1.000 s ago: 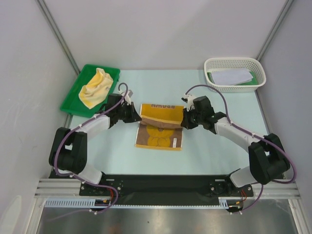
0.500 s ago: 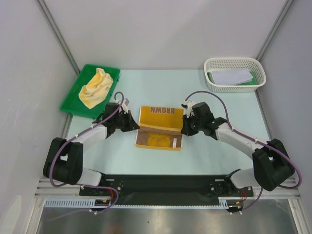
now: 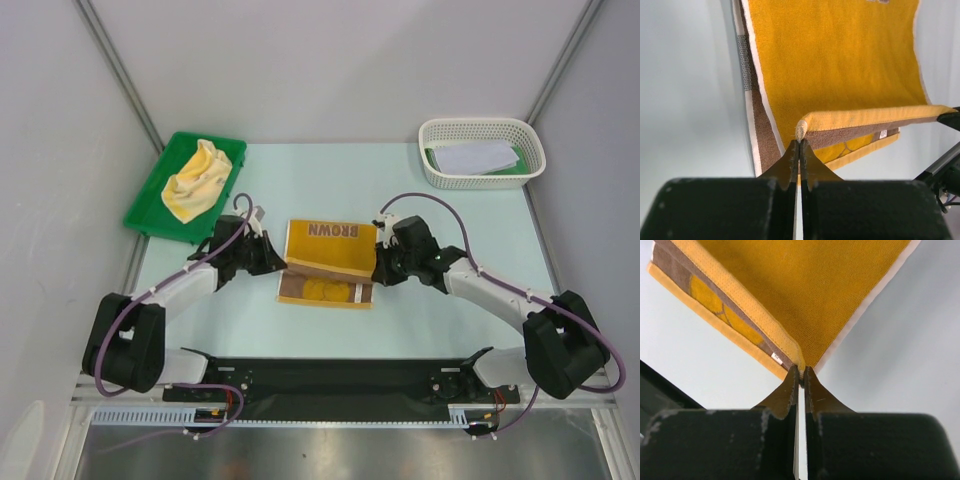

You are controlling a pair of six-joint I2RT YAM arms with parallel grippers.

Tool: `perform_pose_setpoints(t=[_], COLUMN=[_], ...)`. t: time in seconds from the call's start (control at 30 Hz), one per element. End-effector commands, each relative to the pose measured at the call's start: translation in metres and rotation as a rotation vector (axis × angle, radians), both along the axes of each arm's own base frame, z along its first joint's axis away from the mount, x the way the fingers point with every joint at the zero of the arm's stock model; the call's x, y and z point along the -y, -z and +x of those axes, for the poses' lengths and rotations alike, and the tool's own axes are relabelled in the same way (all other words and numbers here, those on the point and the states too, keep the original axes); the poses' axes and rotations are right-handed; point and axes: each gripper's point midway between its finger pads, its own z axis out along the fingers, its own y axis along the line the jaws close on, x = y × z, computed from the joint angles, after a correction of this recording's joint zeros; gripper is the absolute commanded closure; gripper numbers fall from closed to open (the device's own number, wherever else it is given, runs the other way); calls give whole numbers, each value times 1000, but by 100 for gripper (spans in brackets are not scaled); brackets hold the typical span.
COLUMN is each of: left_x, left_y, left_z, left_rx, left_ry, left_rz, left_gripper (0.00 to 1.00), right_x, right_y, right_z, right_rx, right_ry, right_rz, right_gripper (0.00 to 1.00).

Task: Fold and stack the towels
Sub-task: Fold the towel

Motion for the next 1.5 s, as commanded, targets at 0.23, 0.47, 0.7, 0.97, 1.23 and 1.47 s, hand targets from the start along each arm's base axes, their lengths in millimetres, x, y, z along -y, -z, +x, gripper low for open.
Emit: perform_pose_setpoints(t=[0.23, 0.47, 0.7, 0.97, 1.23, 1.47], left_x=[-10, -30, -23, -12, -9, -3], left_y=[17, 7, -15, 0, 23, 40], left_z=[-22, -29, -11, -1, -36, -38], left_rx=[-80, -87, -21, -83, -134, -165], left_ry=[-41, -134, -134, -99, -54, -29], left_rz=[89, 173, 143, 150, 162, 183], left_gripper=[81, 64, 57, 58, 58, 63], right_x=[0, 2, 2, -3, 7, 0], right_y=[23, 29, 6, 19, 42, 46], right_z=[-28, -50, -38, -10, -17, -20], right_rx=[-112, -237, -209, -199, -287, -290], right_ry=[11, 1, 98, 207, 361, 352], right_rz=[-19, -32, -6, -24, -41, 21], right_gripper=[93, 66, 56, 62, 60, 64])
